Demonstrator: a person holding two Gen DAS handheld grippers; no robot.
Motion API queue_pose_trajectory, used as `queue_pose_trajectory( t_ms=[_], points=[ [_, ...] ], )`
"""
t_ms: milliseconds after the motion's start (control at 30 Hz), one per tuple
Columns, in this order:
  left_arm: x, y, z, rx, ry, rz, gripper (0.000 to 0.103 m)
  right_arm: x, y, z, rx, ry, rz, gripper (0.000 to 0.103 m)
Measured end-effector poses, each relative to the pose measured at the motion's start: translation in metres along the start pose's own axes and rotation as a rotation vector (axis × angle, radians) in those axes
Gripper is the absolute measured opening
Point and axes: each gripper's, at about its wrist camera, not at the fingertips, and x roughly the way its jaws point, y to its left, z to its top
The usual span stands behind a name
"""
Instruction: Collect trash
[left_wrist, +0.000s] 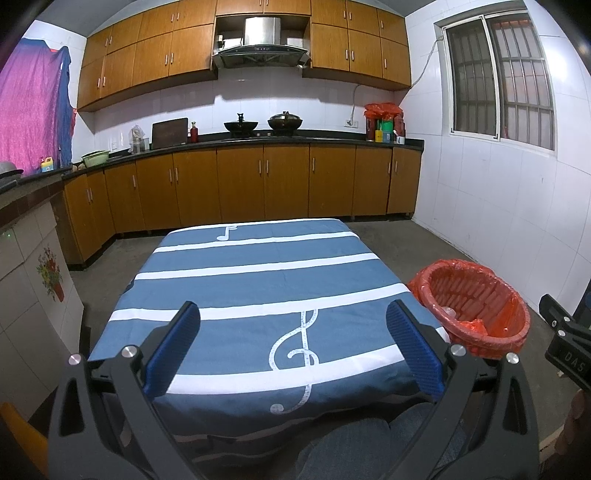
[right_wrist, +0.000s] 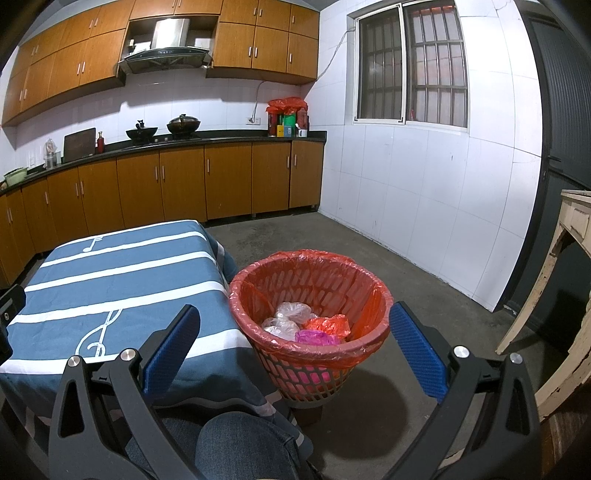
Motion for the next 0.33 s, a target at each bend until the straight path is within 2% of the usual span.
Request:
queue_pose_trajectory(
  t_ms=[333],
  points=[
    [-0.0026,0.0026,-0.0025,0.000,-0.004,0.002,0.099,0.0001,-0.0006,-0.0010,0.001,0.001,0.001,0.101]
  ],
)
